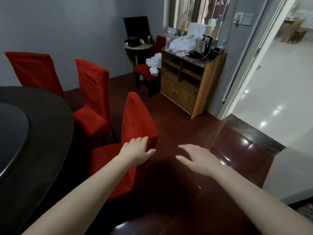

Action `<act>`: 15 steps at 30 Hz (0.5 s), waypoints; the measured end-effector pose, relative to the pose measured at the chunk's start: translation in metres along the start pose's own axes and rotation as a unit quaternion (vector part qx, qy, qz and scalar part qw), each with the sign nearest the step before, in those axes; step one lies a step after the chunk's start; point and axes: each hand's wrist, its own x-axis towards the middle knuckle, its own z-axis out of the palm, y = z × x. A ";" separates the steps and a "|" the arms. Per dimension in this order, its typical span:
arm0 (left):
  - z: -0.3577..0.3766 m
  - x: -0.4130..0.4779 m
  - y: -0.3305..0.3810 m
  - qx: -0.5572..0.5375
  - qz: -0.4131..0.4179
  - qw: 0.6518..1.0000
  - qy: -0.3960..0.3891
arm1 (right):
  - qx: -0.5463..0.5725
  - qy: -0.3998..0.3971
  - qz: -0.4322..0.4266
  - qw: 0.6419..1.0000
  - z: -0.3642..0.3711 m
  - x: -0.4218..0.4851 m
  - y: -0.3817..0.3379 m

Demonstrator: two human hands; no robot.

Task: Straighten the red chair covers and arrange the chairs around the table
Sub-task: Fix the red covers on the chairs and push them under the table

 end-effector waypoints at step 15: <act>0.019 0.172 0.023 -0.177 -0.262 0.948 0.017 | -0.122 -0.077 -0.289 0.946 -0.063 0.328 0.048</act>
